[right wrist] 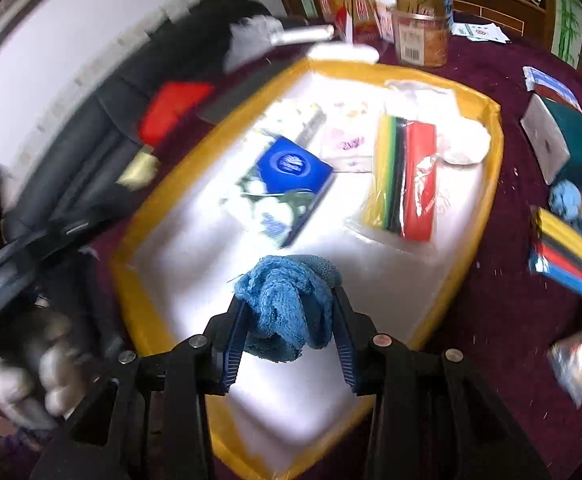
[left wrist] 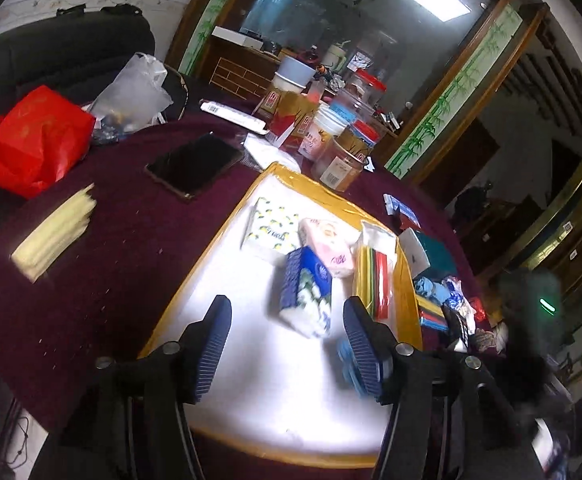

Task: Organize soft objects
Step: 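Release the blue packet in the tray with the left tool while the right tool drops the blue towel there, then grasp the black printed bag with the left tool and lift it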

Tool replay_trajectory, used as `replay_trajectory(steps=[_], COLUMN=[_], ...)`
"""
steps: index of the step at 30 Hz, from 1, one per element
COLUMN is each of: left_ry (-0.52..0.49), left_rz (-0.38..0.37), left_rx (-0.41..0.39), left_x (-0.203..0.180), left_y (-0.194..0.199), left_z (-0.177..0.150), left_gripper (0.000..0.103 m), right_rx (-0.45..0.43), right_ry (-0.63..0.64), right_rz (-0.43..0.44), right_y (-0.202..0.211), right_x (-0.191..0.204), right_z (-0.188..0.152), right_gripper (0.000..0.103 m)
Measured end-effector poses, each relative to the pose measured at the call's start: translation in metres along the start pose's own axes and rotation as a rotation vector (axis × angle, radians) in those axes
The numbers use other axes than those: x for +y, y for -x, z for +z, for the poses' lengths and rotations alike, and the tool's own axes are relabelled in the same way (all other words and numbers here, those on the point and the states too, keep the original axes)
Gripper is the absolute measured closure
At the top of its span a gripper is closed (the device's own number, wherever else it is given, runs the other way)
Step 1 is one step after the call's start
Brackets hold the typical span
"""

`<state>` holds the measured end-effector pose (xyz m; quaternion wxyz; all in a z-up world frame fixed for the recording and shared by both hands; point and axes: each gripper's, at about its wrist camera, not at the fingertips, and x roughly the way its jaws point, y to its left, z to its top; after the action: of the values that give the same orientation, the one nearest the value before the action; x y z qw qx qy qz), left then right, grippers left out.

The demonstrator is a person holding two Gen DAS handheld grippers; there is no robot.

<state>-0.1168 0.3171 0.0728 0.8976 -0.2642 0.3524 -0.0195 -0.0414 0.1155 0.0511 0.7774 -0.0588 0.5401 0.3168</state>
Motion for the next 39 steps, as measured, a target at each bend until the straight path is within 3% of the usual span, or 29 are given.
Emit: replay_trajectory(steps=[5,8,10,13,17,19,20,23,26,29,31,35,39], left_ry=[-0.022,-0.011,-0.013,-0.034,-0.072,-0.115,-0.132,-0.214,-0.281,-0.341,-0.398,-0.485,-0.535], left_rz=[0.007,0.002,-0.004,-0.008,-0.014,-0.036,-0.044,-0.085,-0.123,-0.145,-0.131,-0.104,-0.090], left_rx=[0.013,0.019,0.030,0.037,0.033,0.024,0.022,0.037,0.102,0.175,0.203,0.222,0.255], left_x=[0.005,0.006,0.002,-0.006,-0.024,-0.042,-0.050,-0.086,-0.124,-0.160,-0.187,-0.227,-0.266], left_y=[0.001,-0.001,-0.003,-0.002,0.000,0.003,0.003,-0.003,-0.019,-0.035,-0.045,-0.061,-0.101], left_z=[-0.003,-0.006,-0.009,-0.014,-0.019,-0.024,-0.025,-0.035,-0.049,-0.068,-0.079,-0.090,-0.098], left_gripper=[0.042,0.042,0.042,0.040,0.038,0.036,0.035,0.032,0.031,0.031,0.031,0.031,0.032], right_rx=[-0.023,-0.049,-0.075,-0.131,-0.308,-0.456,-0.515,-0.699,-0.654,-0.638,-0.632,-0.639,-0.663], right_ry=[-0.040,-0.060,-0.073,-0.136,-0.146,-0.122,-0.115,-0.146,-0.308,-0.541,-0.630,-0.739,-0.788], right_rz=[-0.167,-0.216,-0.204,-0.111,-0.093,-0.192,-0.244,-0.425,-0.487,-0.452,-0.432,-0.381,-0.299], right_y=[-0.019,-0.023,-0.023,0.000,0.068,0.115,0.132,0.178,0.189,0.186,0.178,0.162,0.165], right_x=[-0.026,-0.039,-0.049,-0.056,-0.066,-0.074,-0.079,-0.116,-0.173,-0.247,-0.278,-0.311,-0.324], right_z=[0.037,0.052,0.056,0.047,0.019,-0.009,-0.021,-0.070,-0.096,-0.131,-0.149,-0.177,-0.192], right_gripper=[0.064,0.060,0.057,0.055,0.043,0.012,0.003,0.000,0.000,0.000,0.000,0.000,0.001])
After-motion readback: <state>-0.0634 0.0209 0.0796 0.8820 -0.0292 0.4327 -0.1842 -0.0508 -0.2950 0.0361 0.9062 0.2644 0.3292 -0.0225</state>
